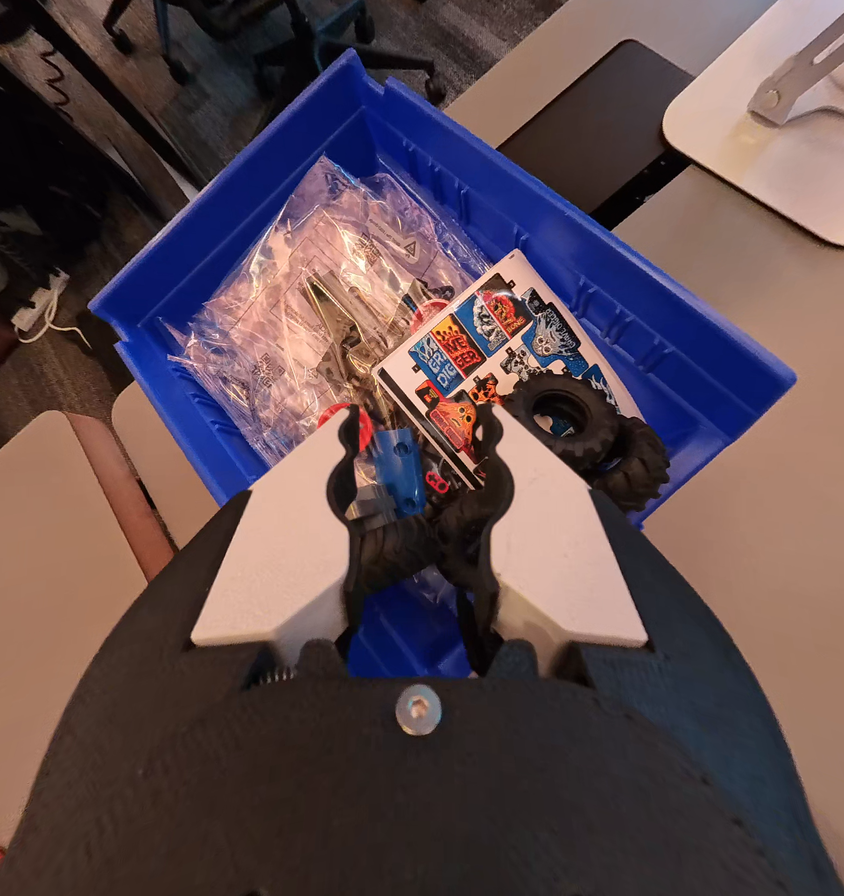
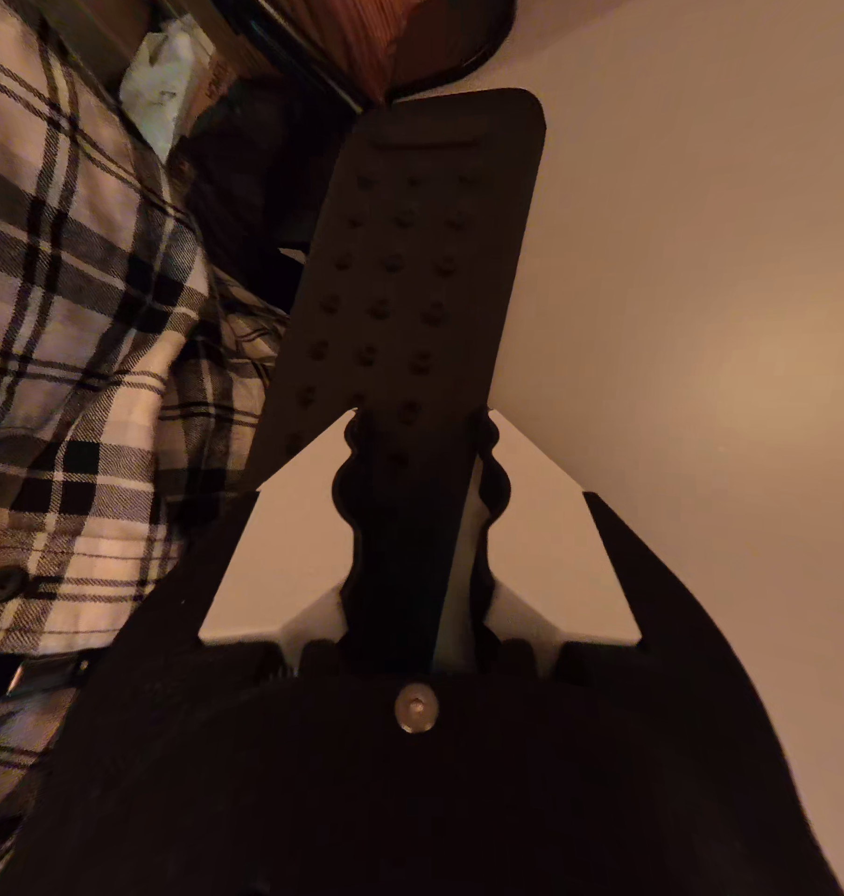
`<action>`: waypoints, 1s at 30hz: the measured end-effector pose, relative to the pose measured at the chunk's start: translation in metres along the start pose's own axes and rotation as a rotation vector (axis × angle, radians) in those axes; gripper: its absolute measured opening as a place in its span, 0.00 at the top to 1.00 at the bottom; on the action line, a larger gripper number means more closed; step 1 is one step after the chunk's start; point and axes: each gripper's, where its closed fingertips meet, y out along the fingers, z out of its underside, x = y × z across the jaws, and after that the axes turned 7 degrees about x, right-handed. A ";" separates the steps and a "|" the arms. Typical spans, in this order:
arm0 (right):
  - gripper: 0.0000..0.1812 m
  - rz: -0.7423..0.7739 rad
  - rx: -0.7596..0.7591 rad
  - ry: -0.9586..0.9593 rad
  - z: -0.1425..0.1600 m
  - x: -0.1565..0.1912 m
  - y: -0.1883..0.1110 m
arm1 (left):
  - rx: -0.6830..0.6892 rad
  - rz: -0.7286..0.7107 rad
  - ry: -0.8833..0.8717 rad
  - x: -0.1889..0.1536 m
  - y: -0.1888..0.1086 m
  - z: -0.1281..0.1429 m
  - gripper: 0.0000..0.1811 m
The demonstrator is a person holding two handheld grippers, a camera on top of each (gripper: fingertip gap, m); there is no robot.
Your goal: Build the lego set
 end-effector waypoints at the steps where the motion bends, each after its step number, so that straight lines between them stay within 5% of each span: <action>1: 0.76 -0.013 0.006 -0.015 -0.002 0.005 0.005 | -0.003 -0.002 -0.003 -0.002 -0.002 0.000 0.73; 17: 0.84 0.099 -0.094 -0.076 -0.010 0.023 0.015 | 0.012 -0.040 0.040 -0.017 -0.023 0.008 0.73; 25: 0.86 0.054 -0.203 -0.068 -0.014 -0.005 -0.024 | 0.007 -0.095 -0.007 0.024 -0.021 0.003 0.72; 30: 0.86 0.084 -0.218 -0.063 -0.011 -0.016 -0.035 | 0.159 -0.009 -0.027 0.040 -0.009 0.018 0.72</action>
